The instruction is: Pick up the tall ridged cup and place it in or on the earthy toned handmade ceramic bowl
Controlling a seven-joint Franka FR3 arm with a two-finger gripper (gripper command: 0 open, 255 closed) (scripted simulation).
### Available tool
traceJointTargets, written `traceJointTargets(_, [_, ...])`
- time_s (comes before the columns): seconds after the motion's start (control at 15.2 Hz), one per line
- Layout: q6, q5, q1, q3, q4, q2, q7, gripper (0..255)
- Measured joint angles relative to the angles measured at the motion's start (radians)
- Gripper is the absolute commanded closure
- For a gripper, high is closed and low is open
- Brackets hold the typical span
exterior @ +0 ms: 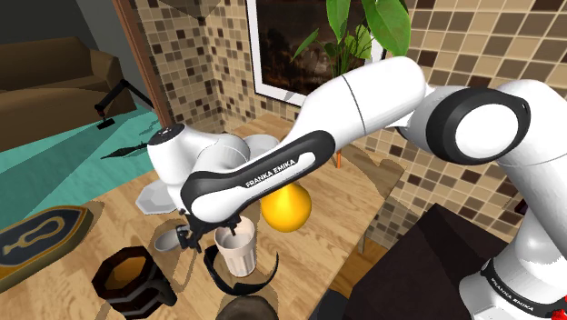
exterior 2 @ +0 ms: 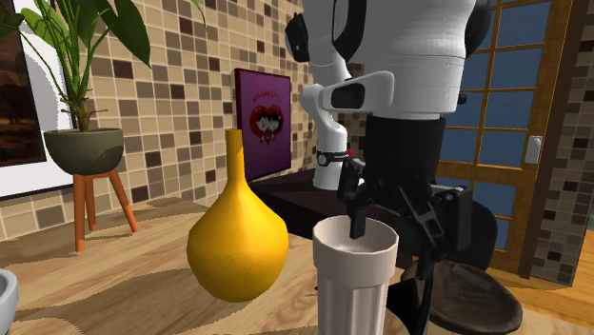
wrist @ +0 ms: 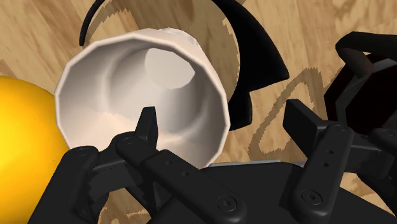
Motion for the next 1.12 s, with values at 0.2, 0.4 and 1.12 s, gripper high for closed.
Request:
traceJointTargets(0.2, [0.004,-0.001,0.0,-0.001,-0.002,0.002,0.001,0])
traceJointTargets(0.4, [0.005,-0.001,0.0,-0.001,-0.002,0.002,0.001,255])
traceJointTargets(1.12, [0.002,0.0,-0.001,0.0,-0.003,-0.001,0.0,255])
